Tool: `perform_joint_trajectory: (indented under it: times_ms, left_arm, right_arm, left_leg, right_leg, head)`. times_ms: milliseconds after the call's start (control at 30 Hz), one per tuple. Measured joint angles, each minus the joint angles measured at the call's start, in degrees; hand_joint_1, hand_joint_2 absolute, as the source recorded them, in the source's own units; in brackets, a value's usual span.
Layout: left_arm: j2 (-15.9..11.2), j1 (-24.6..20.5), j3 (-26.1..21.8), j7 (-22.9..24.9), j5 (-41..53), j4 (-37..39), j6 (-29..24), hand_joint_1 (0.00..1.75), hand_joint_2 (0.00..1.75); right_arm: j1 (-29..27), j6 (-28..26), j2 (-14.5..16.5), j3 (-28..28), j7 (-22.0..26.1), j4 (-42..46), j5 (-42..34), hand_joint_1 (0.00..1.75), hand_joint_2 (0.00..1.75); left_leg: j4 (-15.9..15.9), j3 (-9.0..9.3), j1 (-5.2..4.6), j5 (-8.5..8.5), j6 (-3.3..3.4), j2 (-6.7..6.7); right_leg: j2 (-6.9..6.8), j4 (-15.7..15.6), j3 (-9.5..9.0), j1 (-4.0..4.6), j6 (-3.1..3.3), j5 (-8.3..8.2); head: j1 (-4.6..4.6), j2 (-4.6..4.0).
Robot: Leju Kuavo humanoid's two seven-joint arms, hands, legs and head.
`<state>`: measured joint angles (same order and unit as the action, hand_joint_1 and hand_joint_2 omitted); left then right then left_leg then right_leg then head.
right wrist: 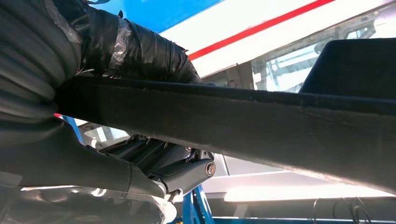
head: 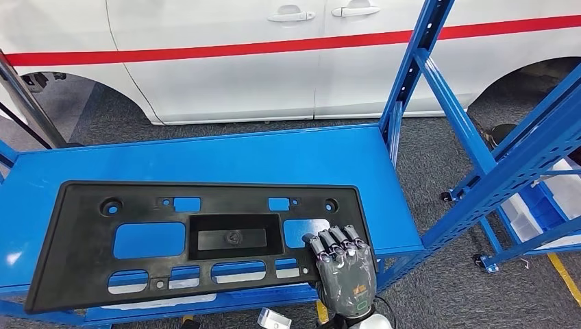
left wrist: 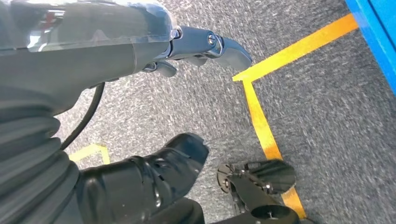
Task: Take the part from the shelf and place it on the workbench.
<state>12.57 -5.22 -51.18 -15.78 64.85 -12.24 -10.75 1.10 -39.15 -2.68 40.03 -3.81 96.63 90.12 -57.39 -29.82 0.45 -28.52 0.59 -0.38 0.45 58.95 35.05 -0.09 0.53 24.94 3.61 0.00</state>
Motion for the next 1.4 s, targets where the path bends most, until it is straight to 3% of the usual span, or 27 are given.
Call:
perform_joint_trajectory:
  times_ms: [267, 400, 467, 533, 567, 600, 633, 733, 800, 900, 967, 1033, 1100, 1133, 1167, 1267, 1300, 1400]
  left_arm:
    - [-0.02, 0.01, -0.07, 0.51, 0.65, 0.0, -1.0, 0.0, 1.75]
    - [0.02, 0.0, -0.07, 0.61, 0.8, 0.0, -1.2, 0.0, 1.75]
    - [0.04, -0.02, -0.07, 0.61, 0.85, 0.0, -1.19, 0.0, 1.75]
    - [0.02, 0.01, -0.07, 0.61, 0.89, 0.0, -1.14, 0.0, 1.75]
    - [0.02, 0.03, -0.07, 0.61, 0.91, 0.0, -1.11, 0.0, 1.75]
    - [0.02, 0.05, -0.07, 0.61, 0.92, 0.0, -1.08, 0.0, 1.75]
    - [0.03, 0.05, -0.07, 0.61, 0.92, 0.0, -1.06, 0.0, 1.75]
    - [0.03, 0.03, -0.07, 0.61, 0.92, 0.0, -1.05, 0.0, 1.75]
    - [-0.01, -0.02, -0.08, 0.61, 0.93, 0.01, -1.05, 0.0, 1.75]
    - [-0.02, -0.03, -0.07, 0.61, 0.95, 0.02, -1.05, 0.0, 1.75]
    - [-0.02, -0.02, -0.08, 0.64, 0.97, 0.02, -1.05, 0.0, 1.75]
    - [-0.02, 0.0, -0.08, 0.69, 0.99, 0.02, -1.05, 0.0, 1.75]
    - [-0.02, 0.08, -0.08, 0.73, 1.01, 0.02, -1.01, 0.0, 1.75]
    - [-0.02, 0.11, -0.08, 0.74, 1.01, 0.02, -0.98, 0.0, 1.75]
    - [-0.02, 0.13, -0.08, 0.75, 1.01, 0.02, -0.96, 0.0, 1.75]
    - [-0.07, 0.0, -0.08, 0.76, 1.03, 0.02, -0.94, 0.0, 1.75]
    - [-0.08, -0.04, -0.07, 0.76, 1.04, 0.02, -0.93, 0.0, 1.75]
    - [-0.09, 0.04, -0.09, 0.78, 1.14, 0.02, -0.89, 0.0, 1.75]
  right_arm:
    - [-0.01, 0.0, 0.13, 0.28, -0.84, -0.96, -0.2, 1.75, 1.75]
    - [0.01, -0.02, 0.48, 0.34, -1.18, -1.18, -0.69, 1.75, 1.75]
    - [0.05, -0.03, 0.54, 0.34, -1.18, -1.2, -0.79, 1.75, 1.75]
    - [0.04, -0.05, 0.54, 0.34, -1.18, -1.38, -0.98, 1.75, 1.75]
    - [0.02, -0.06, 0.54, 0.34, -1.18, -1.52, -1.07, 1.75, 1.75]
    - [0.0, -0.06, 0.54, 0.34, -1.18, -1.69, -1.14, 1.75, 1.75]
    - [0.01, -0.05, 0.54, 0.34, -1.18, -1.82, -1.18, 1.75, 1.75]
    - [0.12, -0.05, 0.54, 0.35, -1.18, -1.95, -1.21, 1.75, 1.75]
    - [0.22, -0.06, 0.55, 0.35, -1.18, -1.97, -1.22, 1.75, 1.75]
    - [0.25, -0.07, 0.58, 0.34, -1.18, -2.05, -1.24, 1.75, 1.75]
    - [0.3, -0.07, 0.69, 0.34, -1.18, -2.08, -1.29, 1.75, 1.75]
    - [0.34, -0.07, 0.81, 0.34, -1.18, -2.12, -1.36, 1.75, 1.75]
    - [0.3, -0.07, 0.84, 0.34, -1.18, -2.22, -1.39, 1.75, 1.75]
    - [0.28, -0.07, 0.84, 0.34, -1.18, -2.27, -1.39, 1.75, 1.75]
    - [0.27, -0.07, 0.85, 0.34, -1.18, -2.29, -1.4, 1.75, 1.75]
    - [0.28, -0.07, 0.89, 0.33, -1.19, -2.3, -1.41, 1.75, 1.75]
    - [0.3, -0.07, 0.9, 0.33, -1.2, -2.3, -1.42, 1.75, 1.75]
    - [0.3, -0.07, 0.94, 0.32, -1.22, -2.3, -1.42, 1.75, 1.75]
  left_leg:
    - [-0.46, -0.31, -0.17, -0.28, 0.49, 0.0]
    - [0.55, 0.13, 0.15, 0.77, 1.25, 0.13]
    - [1.51, 0.47, 0.59, 1.58, 1.79, 0.34]
    - [1.49, 0.22, 0.61, 1.76, 2.0, 0.47]
    - [1.35, 0.09, 0.64, 1.75, 1.98, 0.5]
    - [1.15, -0.05, 0.69, 1.71, 1.93, 0.52]
    - [0.89, -0.18, 0.8, 1.62, 1.8, 0.5]
    - [-0.11, -0.64, 1.19, 1.05, 0.8, 0.35]
    - [-0.58, -1.01, 1.1, 0.88, -0.11, 0.28]
    - [-1.04, -1.29, 1.1, 0.71, -1.2, 0.23]
    - [-4.07, -2.67, 1.27, -1.91, -1.53, 0.28]
    - [-11.11, -5.54, 1.24, -6.27, -1.54, 0.32]
    - [-16.38, -7.32, 1.16, -8.09, -1.4, 0.32]
    - [-16.15, -6.8, 1.11, -7.37, -1.23, 0.32]
    - [-13.67, -5.17, 1.03, -5.78, -0.97, 0.32]
    - [-2.99, 1.01, 0.45, -1.99, -0.11, 0.29]
    - [-1.4, 1.67, 0.22, -1.74, 0.03, 0.27]
    - [-0.56, 1.11, 0.13, -0.91, 0.6, 0.3]
  right_leg:
    - [-0.02, -0.1, -0.02, -0.23, -0.23, -0.08]
    - [-0.03, -0.01, -0.05, -0.14, -1.0, 0.05]
    - [-0.07, 3.38, 1.27, -0.14, -1.37, 2.76]
    - [-0.09, 10.47, 4.04, -0.54, -1.84, 6.64]
    - [-0.11, 13.41, 5.12, -0.79, -2.12, 7.67]
    - [-0.13, 14.62, 5.43, -1.05, -2.39, 7.65]
    - [-0.16, 13.53, 4.64, -1.31, -2.62, 6.51]
    - [-0.25, 3.42, -1.07, -1.68, -2.97, 2.37]
    - [-0.13, 0.81, -2.42, -1.35, -2.44, 2.31]
    - [-0.09, 0.7, -1.83, -1.24, -1.02, 2.1]
    - [-0.24, 0.46, -1.4, -1.26, -0.05, 1.63]
    - [-0.44, 0.42, -0.76, -1.01, 0.68, 1.17]
    - [-0.53, 0.49, -0.07, -0.62, 0.99, 0.72]
    - [-0.54, 0.57, 0.24, -0.45, 1.03, 0.5]
    - [-0.53, 0.65, 0.49, -0.32, 1.01, 0.31]
    - [-0.52, 0.94, 1.01, -0.12, 0.45, -0.29]
    - [-0.53, 0.98, 1.12, -0.13, 0.1, -0.54]
    - [-0.52, 0.82, 1.34, -0.24, -1.02, -1.16]
  head:
    - [0.0, 0.0]
    - [0.01, 0.0]
    - [0.04, 0.0]
    - [0.05, 0.0]
    - [0.05, 0.0]
    - [0.05, 0.0]
    - [0.06, 0.0]
    - [0.08, 0.0]
    - [0.06, 0.0]
    - [0.04, 0.0]
    - [0.02, 0.0]
    - [-0.01, 0.0]
    - [0.0, 0.0]
    - [0.0, 0.0]
    - [0.0, 0.0]
    - [0.01, 0.0]
    - [0.01, 0.0]
    - [0.03, 0.0]
